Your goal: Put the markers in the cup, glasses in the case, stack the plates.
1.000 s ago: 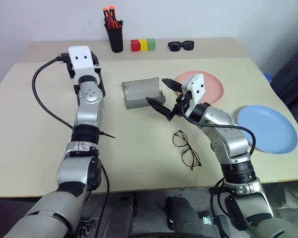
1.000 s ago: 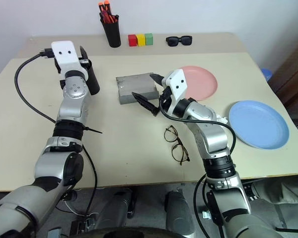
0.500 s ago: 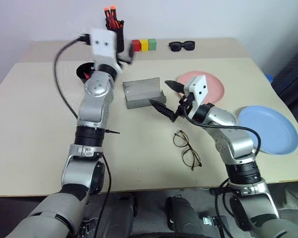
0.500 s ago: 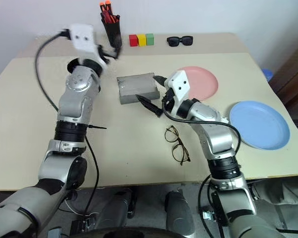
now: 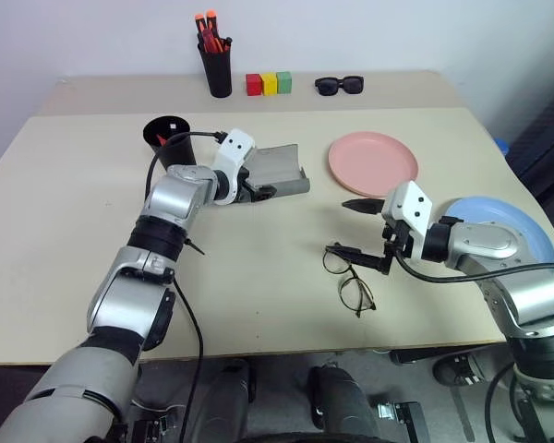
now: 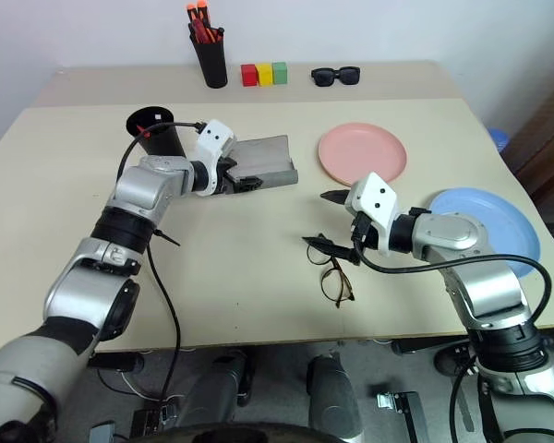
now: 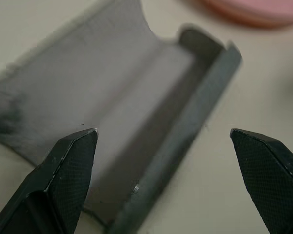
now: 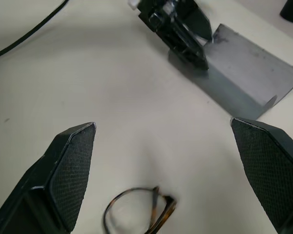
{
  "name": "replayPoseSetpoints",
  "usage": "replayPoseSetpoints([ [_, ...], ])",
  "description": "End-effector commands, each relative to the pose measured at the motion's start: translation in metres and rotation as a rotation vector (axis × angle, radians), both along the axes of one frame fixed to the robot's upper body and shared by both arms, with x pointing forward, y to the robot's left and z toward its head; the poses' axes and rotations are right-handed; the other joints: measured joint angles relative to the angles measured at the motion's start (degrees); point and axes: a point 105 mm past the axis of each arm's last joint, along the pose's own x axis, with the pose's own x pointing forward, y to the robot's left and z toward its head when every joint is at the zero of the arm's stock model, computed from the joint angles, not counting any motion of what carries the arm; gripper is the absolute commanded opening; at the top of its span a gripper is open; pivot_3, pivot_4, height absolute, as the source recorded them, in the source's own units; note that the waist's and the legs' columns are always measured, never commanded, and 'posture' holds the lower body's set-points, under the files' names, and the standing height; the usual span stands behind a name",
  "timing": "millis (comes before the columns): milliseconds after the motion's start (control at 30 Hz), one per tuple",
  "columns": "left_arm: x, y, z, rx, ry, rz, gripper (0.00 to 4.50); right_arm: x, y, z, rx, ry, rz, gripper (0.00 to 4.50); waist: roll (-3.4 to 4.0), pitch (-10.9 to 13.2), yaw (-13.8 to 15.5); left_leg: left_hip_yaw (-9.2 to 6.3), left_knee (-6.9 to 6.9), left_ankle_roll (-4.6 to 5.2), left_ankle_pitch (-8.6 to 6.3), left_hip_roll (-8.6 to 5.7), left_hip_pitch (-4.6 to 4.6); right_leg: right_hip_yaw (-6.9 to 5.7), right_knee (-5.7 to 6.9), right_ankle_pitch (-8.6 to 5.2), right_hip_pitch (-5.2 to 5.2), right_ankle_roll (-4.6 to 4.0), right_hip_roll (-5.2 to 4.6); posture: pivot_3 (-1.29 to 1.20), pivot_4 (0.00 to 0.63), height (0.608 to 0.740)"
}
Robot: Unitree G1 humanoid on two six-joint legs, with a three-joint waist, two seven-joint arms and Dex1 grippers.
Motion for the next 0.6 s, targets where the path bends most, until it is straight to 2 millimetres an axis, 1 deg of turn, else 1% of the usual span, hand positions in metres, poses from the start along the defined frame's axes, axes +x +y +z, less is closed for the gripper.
replayPoseSetpoints([
  [33, 0.004, -0.005, 0.011, 0.034, -0.028, -0.075, 4.48, -0.011, 0.001, 0.011, 0.009, -0.030, 0.023, 4.50, 0.00, 0.00, 0.00, 0.00, -0.01, 0.00, 0.00, 0.00, 0.00, 0.00, 0.00, 0.00, 0.00, 0.00, 0.00, 0.00, 0.150, 0.740],
  [167, 0.005, -0.006, 0.005, 0.088, -0.017, -0.132, 4.48, -0.011, -0.002, 0.006, 0.002, -0.033, -0.016, 4.50, 0.00, 0.00, -0.01, 0.01, -0.01, 0.02, -0.01, 0.01, 0.00, 0.00, -0.02, 0.00, -0.01, 0.00, -0.03, 0.00, 0.150, 0.740],
  [200, 0.004, -0.006, 0.003, 0.098, -0.011, -0.147, 4.24, -0.010, -0.003, 0.006, 0.003, -0.038, -0.028, 4.50, 0.00, 0.00, -0.03, 0.01, -0.01, 0.02, -0.01, 0.01, 0.00, 0.00, -0.02, 0.00, -0.01, 0.00, -0.02, 0.00, 0.150, 0.740],
  [267, 0.004, -0.006, 0.001, 0.109, -0.004, -0.162, 3.64, -0.009, -0.004, 0.005, 0.004, -0.043, -0.041, 4.50, 0.00, 0.00, 0.00, 0.01, -0.01, 0.02, -0.01, 0.01, 0.00, 0.00, -0.02, 0.00, -0.01, 0.00, -0.03, 0.00, 0.150, 0.740],
  [300, 0.004, -0.006, 0.000, 0.115, -0.005, -0.168, 3.19, -0.008, -0.005, 0.005, 0.004, -0.045, -0.046, 4.50, 0.00, 0.00, 0.01, 0.01, -0.01, 0.02, -0.01, 0.01, -0.01, 0.00, -0.02, 0.00, -0.01, 0.00, -0.03, 0.00, 0.150, 0.740],
  [400, 0.000, -0.009, -0.004, 0.137, -0.023, -0.229, 1.63, -0.005, -0.008, 0.003, 0.005, -0.051, -0.069, 4.50, -0.01, 0.01, 0.05, 0.01, 0.00, 0.03, -0.02, 0.01, -0.02, 0.00, -0.02, 0.00, -0.01, 0.00, -0.05, 0.00, 0.150, 0.740],
  [467, -0.002, -0.009, -0.004, 0.135, -0.055, -0.268, 0.50, -0.005, -0.008, 0.002, 0.006, -0.051, -0.072, 4.50, -0.02, 0.01, 0.12, 0.00, 0.02, 0.03, -0.02, 0.00, -0.05, 0.00, -0.02, 0.00, -0.01, 0.00, -0.05, 0.00, 0.150, 0.740],
  [500, -0.003, -0.007, -0.003, 0.156, -0.089, -0.298, 0.03, -0.005, -0.008, 0.002, 0.008, -0.050, -0.073, 4.50, -0.02, 0.01, 0.09, 0.01, 0.02, 0.03, -0.02, 0.00, -0.05, 0.00, -0.03, 0.00, -0.01, 0.00, -0.06, 0.00, 0.150, 0.740],
  [567, -0.008, -0.006, -0.003, 0.188, -0.147, -0.370, 0.03, -0.005, -0.008, 0.002, 0.010, -0.046, -0.073, 4.50, -0.02, 0.01, 0.03, 0.01, 0.00, 0.03, -0.02, 0.00, -0.04, 0.00, -0.03, 0.00, -0.01, 0.00, -0.07, 0.00, 0.150, 0.740],
  [600, -0.015, -0.006, -0.002, 0.211, -0.194, -0.446, 0.03, -0.005, -0.008, 0.001, 0.012, -0.038, -0.075, 4.50, -0.01, 0.01, -0.05, 0.00, -0.01, 0.03, -0.02, 0.00, -0.04, 0.00, -0.03, 0.00, -0.02, 0.00, -0.07, 0.00, 0.150, 0.740],
])
